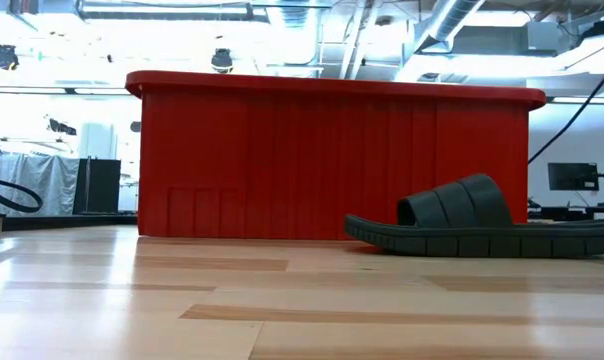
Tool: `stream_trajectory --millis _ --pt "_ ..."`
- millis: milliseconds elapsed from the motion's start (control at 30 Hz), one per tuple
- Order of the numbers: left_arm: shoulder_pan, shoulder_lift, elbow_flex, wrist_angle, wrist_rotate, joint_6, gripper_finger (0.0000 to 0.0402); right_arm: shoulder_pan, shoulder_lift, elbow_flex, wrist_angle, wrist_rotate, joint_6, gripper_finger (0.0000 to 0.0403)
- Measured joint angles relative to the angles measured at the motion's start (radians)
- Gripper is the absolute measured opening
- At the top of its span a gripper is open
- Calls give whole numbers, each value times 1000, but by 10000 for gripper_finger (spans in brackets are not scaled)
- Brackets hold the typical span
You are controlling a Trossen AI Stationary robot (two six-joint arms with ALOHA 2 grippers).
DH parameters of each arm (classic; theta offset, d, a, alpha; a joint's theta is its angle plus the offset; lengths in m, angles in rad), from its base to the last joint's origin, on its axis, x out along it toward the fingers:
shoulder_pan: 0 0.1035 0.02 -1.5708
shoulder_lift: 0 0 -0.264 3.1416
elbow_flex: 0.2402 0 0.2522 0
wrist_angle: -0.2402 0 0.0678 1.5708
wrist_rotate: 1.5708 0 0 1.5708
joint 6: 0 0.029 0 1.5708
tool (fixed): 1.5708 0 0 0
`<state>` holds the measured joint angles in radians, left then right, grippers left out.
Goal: Pick and place slides into bin
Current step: Put the black slide into the red bin
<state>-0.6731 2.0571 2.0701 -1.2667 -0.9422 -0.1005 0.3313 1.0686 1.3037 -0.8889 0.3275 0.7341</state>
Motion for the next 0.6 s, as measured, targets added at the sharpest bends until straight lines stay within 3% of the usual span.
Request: stream_trajectory --millis 200,467,600 --pt "-1 0 0 6 -16 -1 10 -1 13 -1 11 11 -51 27" --pt "0 -1 0 18 -77 -21 37 -10 14 -1 10 95 -77 24" --pt "1 -23 -2 14 -195 -134 40 -35 2 24 0 147 -106 20"
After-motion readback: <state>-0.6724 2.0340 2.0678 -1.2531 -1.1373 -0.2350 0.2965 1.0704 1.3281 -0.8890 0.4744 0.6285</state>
